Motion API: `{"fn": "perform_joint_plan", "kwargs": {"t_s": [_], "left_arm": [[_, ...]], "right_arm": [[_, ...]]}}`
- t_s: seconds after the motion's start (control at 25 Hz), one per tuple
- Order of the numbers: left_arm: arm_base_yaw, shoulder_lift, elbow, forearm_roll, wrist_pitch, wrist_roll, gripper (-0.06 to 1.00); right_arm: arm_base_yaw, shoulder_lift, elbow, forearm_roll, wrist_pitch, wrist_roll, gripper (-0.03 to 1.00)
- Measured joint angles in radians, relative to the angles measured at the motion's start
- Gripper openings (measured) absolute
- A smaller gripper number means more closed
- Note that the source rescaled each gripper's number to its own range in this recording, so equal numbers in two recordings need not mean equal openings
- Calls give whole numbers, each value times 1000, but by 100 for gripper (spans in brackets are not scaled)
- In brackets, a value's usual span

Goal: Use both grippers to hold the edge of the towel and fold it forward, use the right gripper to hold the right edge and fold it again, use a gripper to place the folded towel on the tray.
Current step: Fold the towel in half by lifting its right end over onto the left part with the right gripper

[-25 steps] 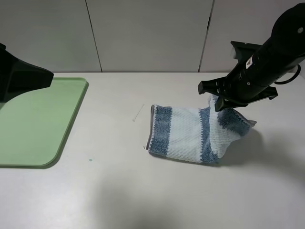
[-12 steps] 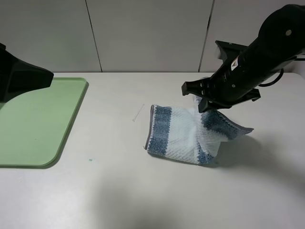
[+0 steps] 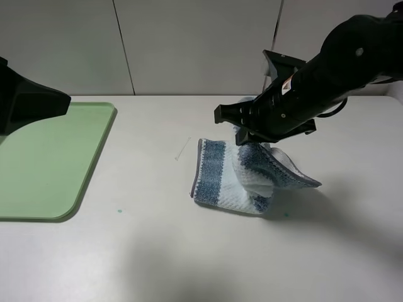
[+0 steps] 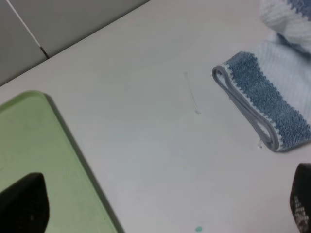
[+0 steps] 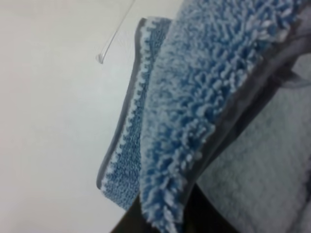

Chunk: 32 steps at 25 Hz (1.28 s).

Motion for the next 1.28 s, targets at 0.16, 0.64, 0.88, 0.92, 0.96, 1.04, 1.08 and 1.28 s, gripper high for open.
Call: {"fn": "perform_joint_plan", "kwargs": {"t_s": [0.16,0.64,0.88,0.92,0.96,1.04,1.08,1.28], "left_arm": [[0,0,0,0,0,0,100],[0,0,0,0,0,0,100],[0,0,0,0,0,0,100],[0,0,0,0,0,0,100],[0,0,0,0,0,0,100],[0,0,0,0,0,0,100],[0,0,0,0,0,0,100],[0,0,0,0,0,0,100]], "right_arm": [[14,39,0,10,-27,0,2],[54,115,0,32,-114,0,2],[57,122,0,32,-133,-42,2],[57,122,0,32,-135,-46,2],[57,122,0,32,-136,-50,2],[57,122,0,32,-136,-60,9],[57,122,0,32,-137,-69,18],[60,122,0,32,-158,-103,88]]}}
